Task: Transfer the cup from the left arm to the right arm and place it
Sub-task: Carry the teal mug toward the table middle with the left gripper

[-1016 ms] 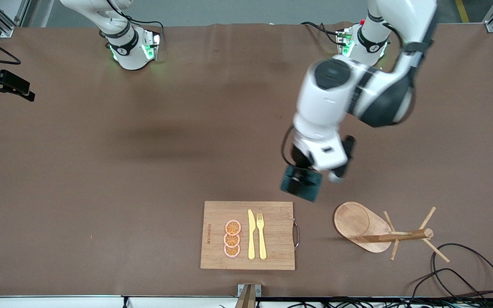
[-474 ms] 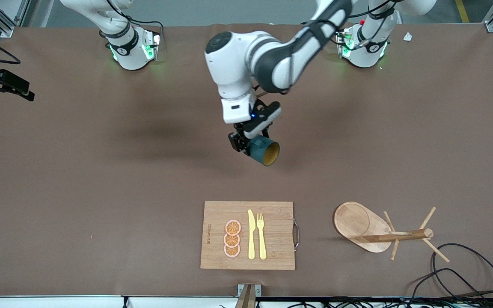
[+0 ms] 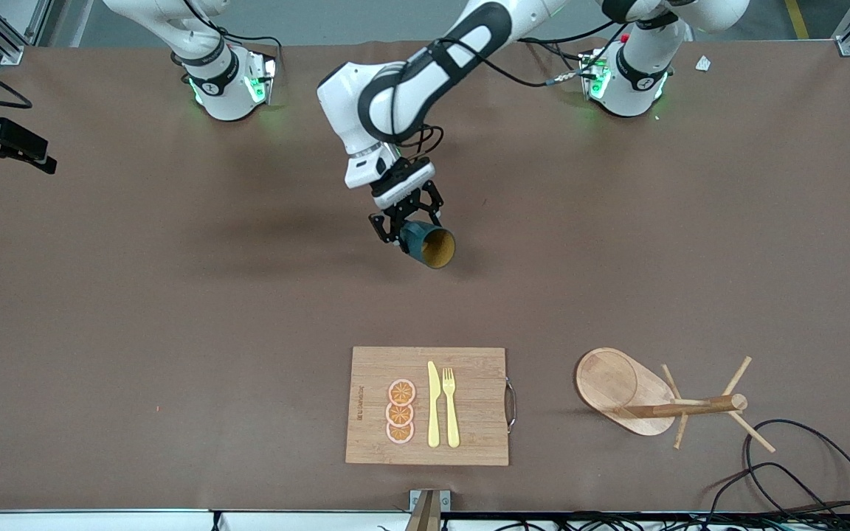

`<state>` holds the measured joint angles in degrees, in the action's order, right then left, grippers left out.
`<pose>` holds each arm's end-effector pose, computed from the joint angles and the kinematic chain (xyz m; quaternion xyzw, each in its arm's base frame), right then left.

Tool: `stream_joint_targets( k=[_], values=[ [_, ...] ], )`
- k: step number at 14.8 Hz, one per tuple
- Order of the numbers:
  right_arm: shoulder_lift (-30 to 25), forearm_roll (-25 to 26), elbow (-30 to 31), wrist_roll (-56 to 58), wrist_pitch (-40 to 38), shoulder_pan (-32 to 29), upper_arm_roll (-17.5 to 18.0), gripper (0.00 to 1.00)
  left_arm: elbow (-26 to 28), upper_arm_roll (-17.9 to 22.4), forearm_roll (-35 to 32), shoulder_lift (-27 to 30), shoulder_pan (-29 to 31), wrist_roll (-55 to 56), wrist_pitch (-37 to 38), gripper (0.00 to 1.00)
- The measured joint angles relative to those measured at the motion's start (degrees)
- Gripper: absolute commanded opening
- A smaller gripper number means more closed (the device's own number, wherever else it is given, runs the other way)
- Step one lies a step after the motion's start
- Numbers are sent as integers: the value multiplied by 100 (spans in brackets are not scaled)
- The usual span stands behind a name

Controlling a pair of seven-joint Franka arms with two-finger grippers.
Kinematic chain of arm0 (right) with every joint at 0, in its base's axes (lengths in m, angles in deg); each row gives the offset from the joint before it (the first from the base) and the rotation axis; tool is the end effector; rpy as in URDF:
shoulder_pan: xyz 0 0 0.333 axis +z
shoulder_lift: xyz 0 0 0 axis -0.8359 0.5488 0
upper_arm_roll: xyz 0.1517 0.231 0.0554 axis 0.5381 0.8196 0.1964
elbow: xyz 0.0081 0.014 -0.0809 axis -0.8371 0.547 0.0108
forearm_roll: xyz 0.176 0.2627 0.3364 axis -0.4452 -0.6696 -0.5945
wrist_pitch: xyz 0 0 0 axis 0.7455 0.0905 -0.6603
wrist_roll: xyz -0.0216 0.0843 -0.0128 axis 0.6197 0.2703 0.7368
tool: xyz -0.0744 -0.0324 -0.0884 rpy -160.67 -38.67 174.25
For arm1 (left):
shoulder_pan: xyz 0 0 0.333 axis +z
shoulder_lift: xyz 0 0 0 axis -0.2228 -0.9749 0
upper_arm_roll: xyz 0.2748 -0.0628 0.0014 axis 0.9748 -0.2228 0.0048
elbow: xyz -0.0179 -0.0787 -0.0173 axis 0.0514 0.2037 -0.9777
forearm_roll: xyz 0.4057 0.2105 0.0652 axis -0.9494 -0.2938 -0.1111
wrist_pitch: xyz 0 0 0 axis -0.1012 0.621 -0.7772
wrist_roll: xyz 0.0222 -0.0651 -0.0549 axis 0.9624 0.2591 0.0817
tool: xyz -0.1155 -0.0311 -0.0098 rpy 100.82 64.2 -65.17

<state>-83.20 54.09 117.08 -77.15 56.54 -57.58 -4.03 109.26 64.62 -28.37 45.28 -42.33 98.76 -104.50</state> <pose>0.5870 -0.0442 0.5970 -0.9992 0.0124 0.0377 0.0076 0.3734 -0.6493 0.1897 -0.8739 -0.2839 -0.3784 0.1116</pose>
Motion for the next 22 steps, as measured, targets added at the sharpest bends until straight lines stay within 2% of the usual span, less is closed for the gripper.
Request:
stream_joint_targets(
  k=[3, 7, 10, 13, 18, 22],
  values=[
    [0, 0, 0, 0, 0, 0, 0, 100, -3, 6, -532, -203, -353, 441, 288, 67],
    [0, 0, -4, -4, 1, 0, -2, 100, -2, 96, -927, -485, -782, 1181, 441, 67],
    [37, 0, 15, -3, -4, 0, -4, 100, 3, 473, -976, -772, -1258, 1463, 625, 67],
    [316, 0, 62, -4, -2, -1, -14, 100, 0, 934, -1084, -1137, -1748, 1523, 647, 67],
    [1027, 0, 49, -2, 116, -49, -69, 100, -8, 1034, -1474, -1500, -1967, 1592, 751, 67],
    [1253, 4, -78, 1, 149, -62, -70, 100, -25, 1120, -1621, -1574, -1965, 1704, 752, 68]
  ],
)
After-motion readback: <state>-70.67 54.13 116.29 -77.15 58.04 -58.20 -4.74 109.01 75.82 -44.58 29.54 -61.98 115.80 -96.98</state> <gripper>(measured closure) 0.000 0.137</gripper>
